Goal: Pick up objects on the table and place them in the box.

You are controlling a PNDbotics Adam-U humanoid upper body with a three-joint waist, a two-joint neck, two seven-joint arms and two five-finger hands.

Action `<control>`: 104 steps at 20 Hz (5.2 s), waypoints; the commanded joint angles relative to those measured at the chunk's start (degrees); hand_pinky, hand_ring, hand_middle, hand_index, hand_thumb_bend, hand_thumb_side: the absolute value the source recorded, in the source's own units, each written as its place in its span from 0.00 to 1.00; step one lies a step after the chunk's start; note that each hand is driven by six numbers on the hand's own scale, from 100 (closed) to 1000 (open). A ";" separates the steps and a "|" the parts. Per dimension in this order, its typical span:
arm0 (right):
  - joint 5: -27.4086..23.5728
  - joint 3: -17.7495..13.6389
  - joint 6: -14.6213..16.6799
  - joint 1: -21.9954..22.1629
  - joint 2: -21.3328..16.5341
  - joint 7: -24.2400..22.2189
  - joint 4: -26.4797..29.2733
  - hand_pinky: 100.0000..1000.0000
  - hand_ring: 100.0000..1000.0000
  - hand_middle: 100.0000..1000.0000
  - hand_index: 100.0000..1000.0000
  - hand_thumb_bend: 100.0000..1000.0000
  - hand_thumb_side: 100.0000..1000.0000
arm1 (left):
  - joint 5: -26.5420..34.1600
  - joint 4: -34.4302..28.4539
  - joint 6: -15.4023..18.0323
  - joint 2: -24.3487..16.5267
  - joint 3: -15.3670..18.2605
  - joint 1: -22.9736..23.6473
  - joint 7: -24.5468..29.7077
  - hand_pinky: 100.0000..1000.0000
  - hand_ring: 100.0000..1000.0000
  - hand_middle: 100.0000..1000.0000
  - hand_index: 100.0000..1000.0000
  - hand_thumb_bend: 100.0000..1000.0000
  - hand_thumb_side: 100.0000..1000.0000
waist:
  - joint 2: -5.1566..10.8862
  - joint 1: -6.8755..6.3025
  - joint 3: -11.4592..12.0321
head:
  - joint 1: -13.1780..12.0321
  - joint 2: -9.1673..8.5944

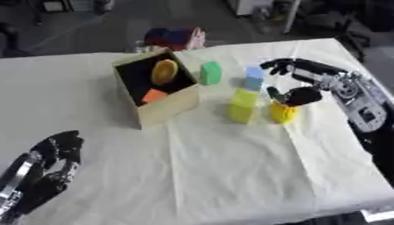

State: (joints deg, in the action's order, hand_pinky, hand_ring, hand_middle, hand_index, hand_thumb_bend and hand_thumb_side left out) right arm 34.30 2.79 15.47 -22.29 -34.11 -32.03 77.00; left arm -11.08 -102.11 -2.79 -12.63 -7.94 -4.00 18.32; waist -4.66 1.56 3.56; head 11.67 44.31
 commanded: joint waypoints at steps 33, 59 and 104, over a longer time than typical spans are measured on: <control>5.08 0.17 1.34 -4.15 -0.26 15.70 -2.33 0.47 0.32 0.26 0.41 0.00 0.00 | -0.12 -1.03 -0.21 -0.88 0.55 -0.38 -0.45 0.82 0.79 0.70 0.86 0.00 0.40 | 0.24 0.89 0.45 | 0.22 -0.19; 7.61 0.25 4.69 -3.59 -5.59 -12.07 4.10 0.97 0.99 1.00 1.00 0.06 0.55 | -0.35 -1.01 -0.30 -1.19 0.60 -0.18 -0.34 0.82 0.79 0.70 0.86 0.00 0.41 | 0.26 1.69 0.39 | 0.77 -0.19; 24.62 1.70 2.91 -35.77 22.76 14.35 -28.25 0.71 0.55 0.59 0.84 0.00 0.00 | 0.76 -0.66 0.03 0.68 -0.96 -1.01 1.13 0.82 0.79 0.70 0.86 0.00 0.40 | 0.55 -2.14 2.90 | 5.69 -0.19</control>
State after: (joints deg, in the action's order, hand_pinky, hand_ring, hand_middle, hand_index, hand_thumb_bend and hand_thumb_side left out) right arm 57.44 5.61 18.74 -56.44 -12.00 -18.31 49.85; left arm -10.54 -102.07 -2.88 -11.89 -8.72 -4.21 19.15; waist -4.66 0.43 6.50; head 16.84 44.31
